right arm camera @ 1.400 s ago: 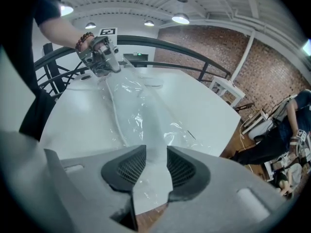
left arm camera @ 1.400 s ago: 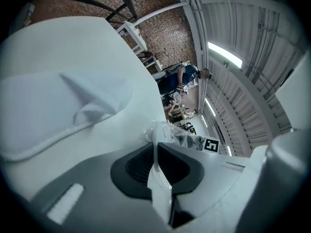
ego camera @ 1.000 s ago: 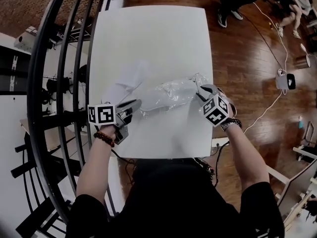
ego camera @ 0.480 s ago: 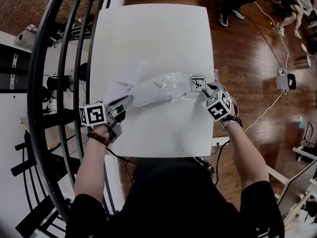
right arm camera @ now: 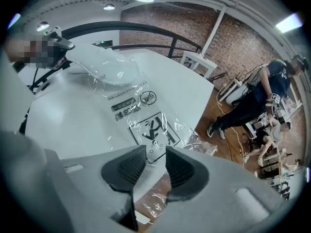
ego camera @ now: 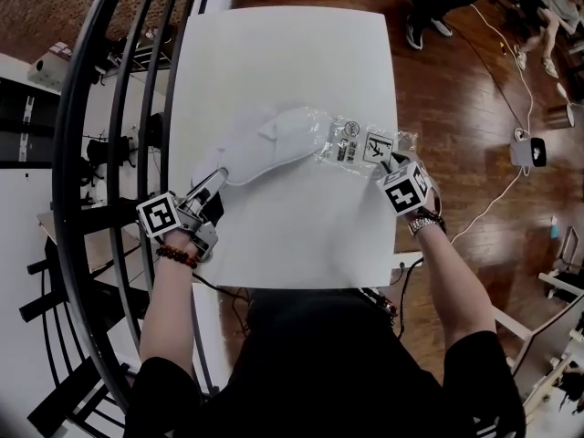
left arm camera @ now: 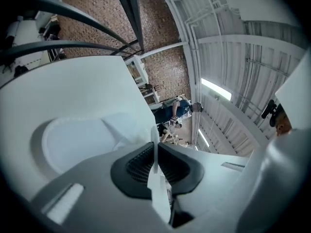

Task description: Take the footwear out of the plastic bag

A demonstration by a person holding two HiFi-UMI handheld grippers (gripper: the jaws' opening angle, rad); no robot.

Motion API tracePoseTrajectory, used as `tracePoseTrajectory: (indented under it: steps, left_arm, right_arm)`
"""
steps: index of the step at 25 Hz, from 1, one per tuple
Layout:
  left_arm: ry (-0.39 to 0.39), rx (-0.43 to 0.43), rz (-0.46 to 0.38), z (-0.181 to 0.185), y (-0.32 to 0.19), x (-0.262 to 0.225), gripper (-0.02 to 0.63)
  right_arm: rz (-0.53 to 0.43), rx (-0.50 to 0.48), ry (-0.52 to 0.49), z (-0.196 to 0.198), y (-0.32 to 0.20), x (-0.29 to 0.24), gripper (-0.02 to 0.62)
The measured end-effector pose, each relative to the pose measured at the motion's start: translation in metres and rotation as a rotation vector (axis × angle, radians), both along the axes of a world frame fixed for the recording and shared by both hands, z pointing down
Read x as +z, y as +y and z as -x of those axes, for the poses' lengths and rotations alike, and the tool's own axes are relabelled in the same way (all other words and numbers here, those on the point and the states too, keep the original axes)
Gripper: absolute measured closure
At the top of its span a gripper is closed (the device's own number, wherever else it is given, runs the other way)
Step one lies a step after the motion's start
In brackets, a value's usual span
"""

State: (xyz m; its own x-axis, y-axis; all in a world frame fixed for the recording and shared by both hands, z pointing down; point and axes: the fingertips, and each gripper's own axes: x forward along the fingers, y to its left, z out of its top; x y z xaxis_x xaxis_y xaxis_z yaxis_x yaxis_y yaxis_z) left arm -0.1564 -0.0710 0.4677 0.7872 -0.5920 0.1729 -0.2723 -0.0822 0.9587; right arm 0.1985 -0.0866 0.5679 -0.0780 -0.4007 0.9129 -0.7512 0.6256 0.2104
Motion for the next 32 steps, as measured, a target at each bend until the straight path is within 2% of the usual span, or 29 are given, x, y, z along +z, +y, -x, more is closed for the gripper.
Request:
tracePoseTrajectory:
  steps: [10,15,18,19,20,21,23,27,32]
  left_arm:
    - [0.099,-0.214,0.018,0.045,-0.008,0.005,0.561]
    - [0.081,-0.279,0.054,0.064,0.002,0.023,0.561]
    - [0.013,-0.286,0.059,0.067,0.007,0.031,0.56]
    - [-0.024,-0.283,0.065,0.068,0.009,0.035,0.516]
    - [-0.073,-0.279,0.076,0.071,0.011,0.042,0.442]
    - [-0.131,-0.275,0.091,0.074,0.014,0.05,0.406]
    - [-0.231,-0.268,0.105,0.08,0.021,0.059,0.382]
    - [-0.343,-0.268,0.092,0.081,0.032,0.058,0.371]
    - [-0.414,-0.238,0.039,0.057,0.044,0.042,0.385]
  right_arm:
    - [0.003,0.029,-0.005,0.003,-0.009,-0.005,0.482]
    - [-0.012,0.02,-0.003,0.006,-0.008,-0.01,0.482]
    - [-0.029,0.008,-0.004,0.007,-0.006,-0.017,0.48]
    - [-0.035,0.004,-0.005,0.007,-0.006,-0.019,0.48]
    - [-0.04,0.002,-0.007,0.007,-0.005,-0.02,0.479]
    - [-0.045,-0.001,-0.008,0.007,-0.004,-0.022,0.474]
    - [-0.059,-0.007,-0.01,0.008,-0.001,-0.024,0.469]
    - [-0.09,-0.031,-0.025,0.013,0.005,-0.032,0.466]
    - [-0.133,-0.074,-0.07,0.02,0.017,-0.048,0.466]
